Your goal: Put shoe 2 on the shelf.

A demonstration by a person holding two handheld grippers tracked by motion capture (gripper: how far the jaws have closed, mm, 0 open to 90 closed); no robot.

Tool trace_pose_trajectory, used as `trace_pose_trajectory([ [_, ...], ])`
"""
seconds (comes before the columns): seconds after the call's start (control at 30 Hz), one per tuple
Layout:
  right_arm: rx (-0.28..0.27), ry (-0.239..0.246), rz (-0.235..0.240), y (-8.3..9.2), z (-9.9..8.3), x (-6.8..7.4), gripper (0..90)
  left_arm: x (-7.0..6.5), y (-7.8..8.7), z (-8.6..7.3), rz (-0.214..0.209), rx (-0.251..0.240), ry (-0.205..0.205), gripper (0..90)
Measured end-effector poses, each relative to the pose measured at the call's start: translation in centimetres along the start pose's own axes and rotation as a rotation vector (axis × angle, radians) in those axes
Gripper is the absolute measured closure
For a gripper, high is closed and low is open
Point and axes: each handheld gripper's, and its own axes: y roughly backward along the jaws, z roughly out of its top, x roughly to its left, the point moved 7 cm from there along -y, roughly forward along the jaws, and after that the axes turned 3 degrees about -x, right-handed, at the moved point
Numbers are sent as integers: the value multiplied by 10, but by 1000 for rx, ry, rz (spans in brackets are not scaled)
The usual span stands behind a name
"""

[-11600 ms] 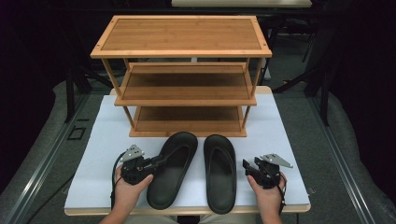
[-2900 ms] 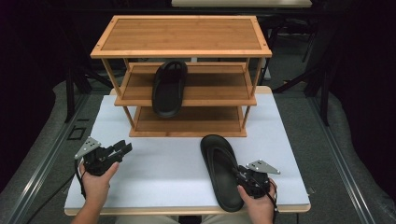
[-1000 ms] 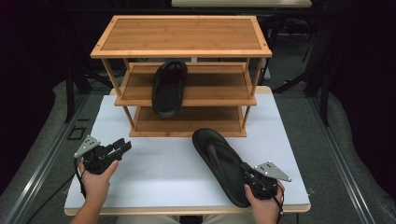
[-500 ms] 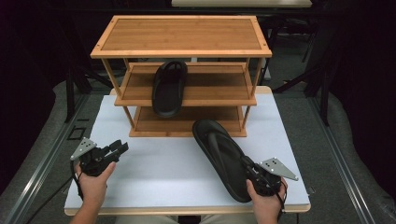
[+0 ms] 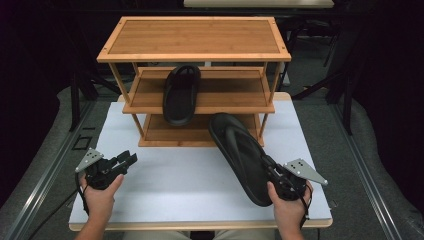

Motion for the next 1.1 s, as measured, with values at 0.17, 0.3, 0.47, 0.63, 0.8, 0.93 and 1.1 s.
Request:
trace_pose_trajectory([
  [0.17,-19,6,-1,-3,14,-1,835,0,0,0,-1,-2,3,616],
  [0.3,-32,0,-14,-9,23,-2,835,1,0,0,-1,-1,6,616],
  [0.47,-40,10,-32,-18,37,-5,835,2,0,0,0,0,5,616],
  [0.63,-54,13,-39,-24,48,-6,834,2,-1,-1,-1,2,5,615],
  [0.8,-81,20,-49,-32,61,-7,834,2,-1,-1,-1,1,6,615],
  [0.93,-91,19,-46,-37,71,-6,834,3,-1,-1,2,6,3,616],
  [1.1,-107,25,-58,-47,84,-6,834,4,-1,-1,1,5,4,616],
])
